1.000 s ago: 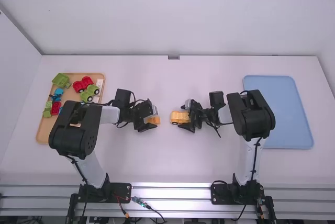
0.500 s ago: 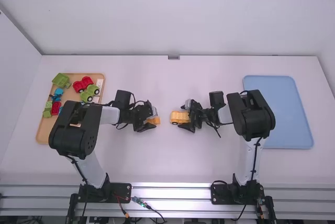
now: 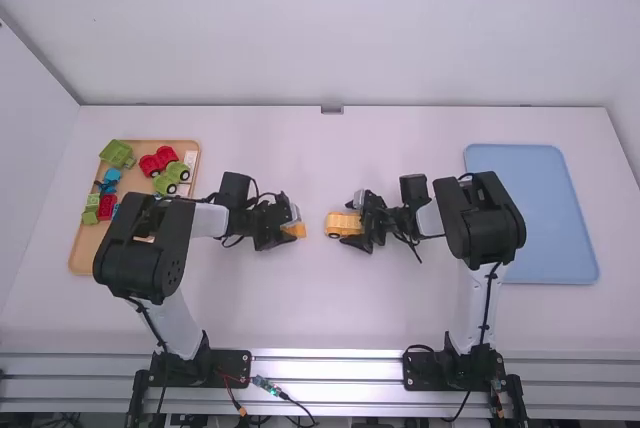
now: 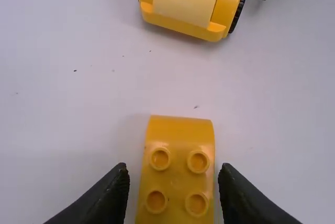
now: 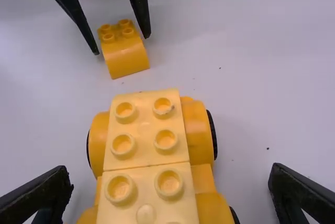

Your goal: Assemble lego blocks to make yellow taxi

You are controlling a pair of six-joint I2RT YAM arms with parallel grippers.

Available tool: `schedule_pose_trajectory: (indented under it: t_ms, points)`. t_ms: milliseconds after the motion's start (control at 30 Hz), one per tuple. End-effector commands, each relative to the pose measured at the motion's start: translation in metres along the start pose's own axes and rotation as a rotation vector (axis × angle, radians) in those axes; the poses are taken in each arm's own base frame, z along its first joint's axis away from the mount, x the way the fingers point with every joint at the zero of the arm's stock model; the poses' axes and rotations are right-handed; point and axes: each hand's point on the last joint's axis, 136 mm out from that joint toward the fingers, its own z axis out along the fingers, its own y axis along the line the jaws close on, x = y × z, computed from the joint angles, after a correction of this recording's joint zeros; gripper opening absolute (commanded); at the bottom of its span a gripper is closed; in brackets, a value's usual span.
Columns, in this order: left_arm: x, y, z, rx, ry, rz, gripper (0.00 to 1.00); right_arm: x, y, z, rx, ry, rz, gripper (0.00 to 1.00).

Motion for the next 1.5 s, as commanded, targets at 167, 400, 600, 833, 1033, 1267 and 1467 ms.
schedule_pose_trajectory:
  t_ms: [167, 400, 600, 833, 1033, 1267, 1467]
  points:
    - [0.004, -0.006, 0.002, 0.021, 0.0, -0.022, 0.32, 0.003, 0.003, 0.001, -0.012, -0.003, 0.017, 0.99]
    - [-0.005, 0.001, -0.002, 0.006, -0.01, -0.06, 0.02, 0.003, 0.003, 0.001, -0.013, -0.005, 0.016, 0.98]
    - [-0.019, 0.022, -0.006, -0.076, 0.074, -0.132, 0.02, 0.003, 0.003, 0.001, -0.012, -0.006, 0.014, 0.88]
    - [-0.051, 0.016, -0.005, -0.085, 0.047, -0.03, 0.02, 0.003, 0.003, 0.001, -0.014, -0.005, 0.008, 0.82]
    - [-0.071, 0.017, -0.01, -0.094, 0.012, -0.009, 0.02, 0.012, 0.01, 0.0, -0.017, 0.02, -0.031, 0.82]
    - [-0.095, 0.002, -0.012, 0.002, -0.113, 0.062, 0.02, 0.02, 0.009, 0.0, 0.007, 0.055, -0.028, 0.81]
    - [-0.105, -0.007, -0.013, 0.05, -0.173, 0.09, 0.02, 0.019, 0.011, 0.0, -0.004, 0.046, -0.066, 0.64]
